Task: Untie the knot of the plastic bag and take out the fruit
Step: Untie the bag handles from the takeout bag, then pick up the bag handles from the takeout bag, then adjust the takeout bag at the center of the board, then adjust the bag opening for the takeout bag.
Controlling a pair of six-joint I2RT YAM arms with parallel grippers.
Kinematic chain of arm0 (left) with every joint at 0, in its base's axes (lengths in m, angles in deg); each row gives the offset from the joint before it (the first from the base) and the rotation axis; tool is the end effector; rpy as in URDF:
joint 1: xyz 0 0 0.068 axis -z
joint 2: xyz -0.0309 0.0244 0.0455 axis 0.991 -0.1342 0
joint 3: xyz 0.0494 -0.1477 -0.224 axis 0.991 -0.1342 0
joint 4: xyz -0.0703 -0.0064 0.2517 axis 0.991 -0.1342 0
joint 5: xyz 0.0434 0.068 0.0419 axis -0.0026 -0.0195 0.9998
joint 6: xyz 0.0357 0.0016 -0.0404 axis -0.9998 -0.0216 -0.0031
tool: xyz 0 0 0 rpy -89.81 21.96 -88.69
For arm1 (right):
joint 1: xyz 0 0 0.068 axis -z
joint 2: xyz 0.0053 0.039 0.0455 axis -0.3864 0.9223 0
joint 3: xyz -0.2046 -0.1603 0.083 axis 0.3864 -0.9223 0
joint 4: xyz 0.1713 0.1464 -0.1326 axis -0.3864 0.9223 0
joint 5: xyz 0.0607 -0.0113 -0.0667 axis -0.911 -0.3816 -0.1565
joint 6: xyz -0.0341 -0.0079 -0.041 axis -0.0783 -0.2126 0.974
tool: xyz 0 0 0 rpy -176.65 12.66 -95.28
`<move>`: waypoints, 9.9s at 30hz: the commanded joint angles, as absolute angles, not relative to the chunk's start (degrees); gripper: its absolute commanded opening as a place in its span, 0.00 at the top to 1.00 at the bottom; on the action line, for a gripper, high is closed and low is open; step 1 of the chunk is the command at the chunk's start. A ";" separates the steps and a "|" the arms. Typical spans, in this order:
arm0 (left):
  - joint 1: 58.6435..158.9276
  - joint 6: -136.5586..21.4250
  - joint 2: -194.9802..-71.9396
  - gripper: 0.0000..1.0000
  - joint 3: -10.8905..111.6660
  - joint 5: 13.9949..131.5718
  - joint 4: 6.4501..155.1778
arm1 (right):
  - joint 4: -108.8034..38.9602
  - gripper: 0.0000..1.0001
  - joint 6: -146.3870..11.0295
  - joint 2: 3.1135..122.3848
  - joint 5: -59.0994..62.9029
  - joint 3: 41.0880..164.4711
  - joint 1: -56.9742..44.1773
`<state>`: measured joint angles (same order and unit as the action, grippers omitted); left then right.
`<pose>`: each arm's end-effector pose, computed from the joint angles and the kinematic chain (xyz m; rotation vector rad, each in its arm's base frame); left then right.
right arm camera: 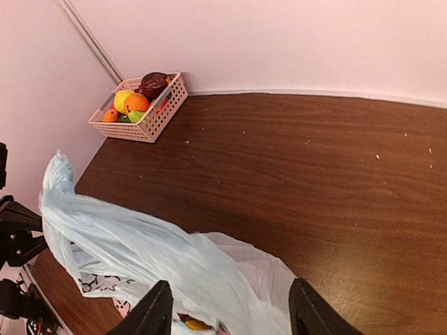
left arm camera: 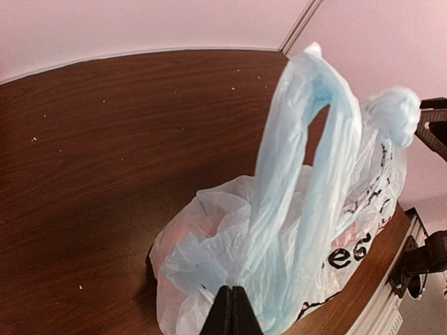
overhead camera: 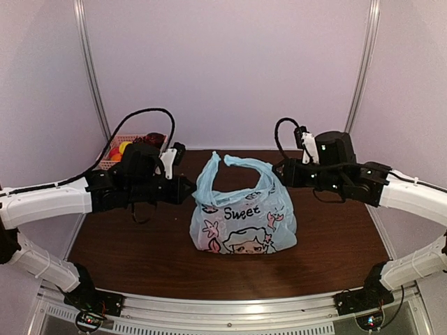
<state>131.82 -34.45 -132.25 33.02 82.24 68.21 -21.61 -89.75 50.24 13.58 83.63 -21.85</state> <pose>0.1915 -0.2232 0.2881 0.2723 2.1959 -0.8416 0.1968 0.1906 0.3187 -0.2413 2.0895 0.7266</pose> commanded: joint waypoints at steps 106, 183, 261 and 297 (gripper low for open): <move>133.02 -33.18 -138.29 0.26 54.81 69.64 73.88 | -39.83 1.00 -84.49 44.85 -8.61 78.16 -19.28; 124.25 -45.79 -131.53 1.00 26.22 51.83 89.73 | -28.98 0.97 -94.79 18.69 -4.31 52.46 -7.11; 129.56 -39.98 -121.18 1.00 22.70 64.16 83.53 | 11.06 0.53 -53.58 86.65 6.90 122.16 -22.54; 127.67 -45.63 -114.37 0.39 32.22 82.41 64.76 | -5.08 1.00 -66.87 71.11 4.53 116.16 -16.91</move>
